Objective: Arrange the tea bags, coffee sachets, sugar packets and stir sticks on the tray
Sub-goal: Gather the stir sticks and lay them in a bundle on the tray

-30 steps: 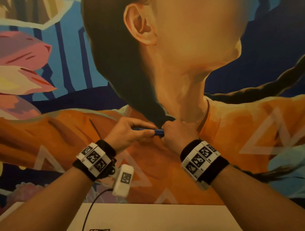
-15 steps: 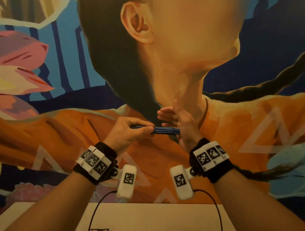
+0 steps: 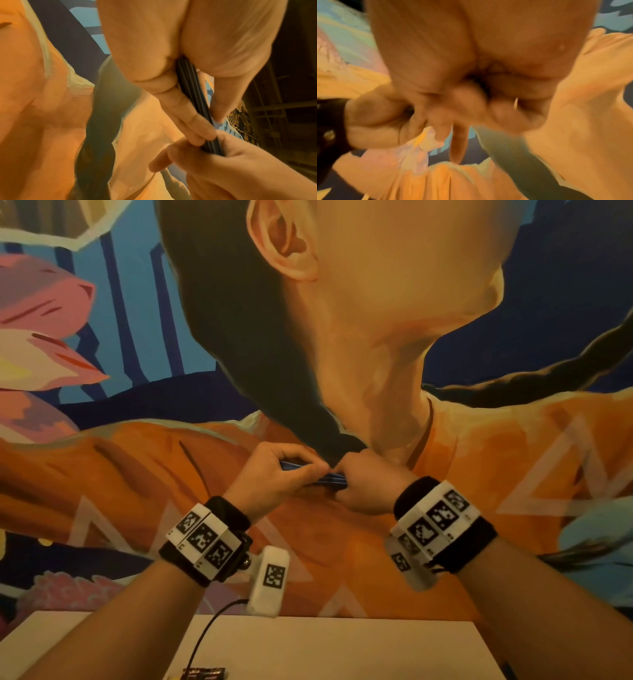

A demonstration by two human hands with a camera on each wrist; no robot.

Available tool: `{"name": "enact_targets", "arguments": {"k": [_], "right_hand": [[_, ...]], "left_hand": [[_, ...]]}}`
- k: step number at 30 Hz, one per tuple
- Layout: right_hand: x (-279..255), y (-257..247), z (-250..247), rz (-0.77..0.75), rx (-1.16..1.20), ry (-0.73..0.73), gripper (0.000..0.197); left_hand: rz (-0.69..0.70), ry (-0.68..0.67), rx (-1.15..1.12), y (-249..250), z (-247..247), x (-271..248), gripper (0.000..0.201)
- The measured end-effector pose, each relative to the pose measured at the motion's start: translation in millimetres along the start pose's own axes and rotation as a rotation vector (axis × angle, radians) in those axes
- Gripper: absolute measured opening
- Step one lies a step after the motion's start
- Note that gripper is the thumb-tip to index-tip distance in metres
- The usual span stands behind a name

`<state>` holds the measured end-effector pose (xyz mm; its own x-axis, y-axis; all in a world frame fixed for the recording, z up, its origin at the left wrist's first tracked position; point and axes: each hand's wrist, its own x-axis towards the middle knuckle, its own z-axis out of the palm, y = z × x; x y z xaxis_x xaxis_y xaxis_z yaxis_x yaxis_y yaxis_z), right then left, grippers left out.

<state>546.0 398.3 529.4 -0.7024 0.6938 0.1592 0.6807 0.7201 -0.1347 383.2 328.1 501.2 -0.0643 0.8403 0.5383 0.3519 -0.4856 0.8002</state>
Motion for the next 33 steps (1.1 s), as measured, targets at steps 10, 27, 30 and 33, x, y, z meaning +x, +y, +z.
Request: {"name": "enact_targets", "arguments": {"k": [10,27,30,33], "right_hand": [[1,12,25,-0.143,0.011,0.338,0.015],[-14,28,23,-0.260,0.880,0.119,0.047],[-24,27,14,-0.149,0.422,-0.127,0.006],[-27,24,16,-0.023,0.113,0.003,0.025]], "left_hand": [[-0.259,0.351,-0.225,-19,21,1,0.024],[-0.013,0.378,-0.045,-4,41,-3,0.022],[-0.018,0.370,0.024,-8,42,-4,0.025],[-0.107,0.334,-0.002,-14,46,-7,0.028]]}}
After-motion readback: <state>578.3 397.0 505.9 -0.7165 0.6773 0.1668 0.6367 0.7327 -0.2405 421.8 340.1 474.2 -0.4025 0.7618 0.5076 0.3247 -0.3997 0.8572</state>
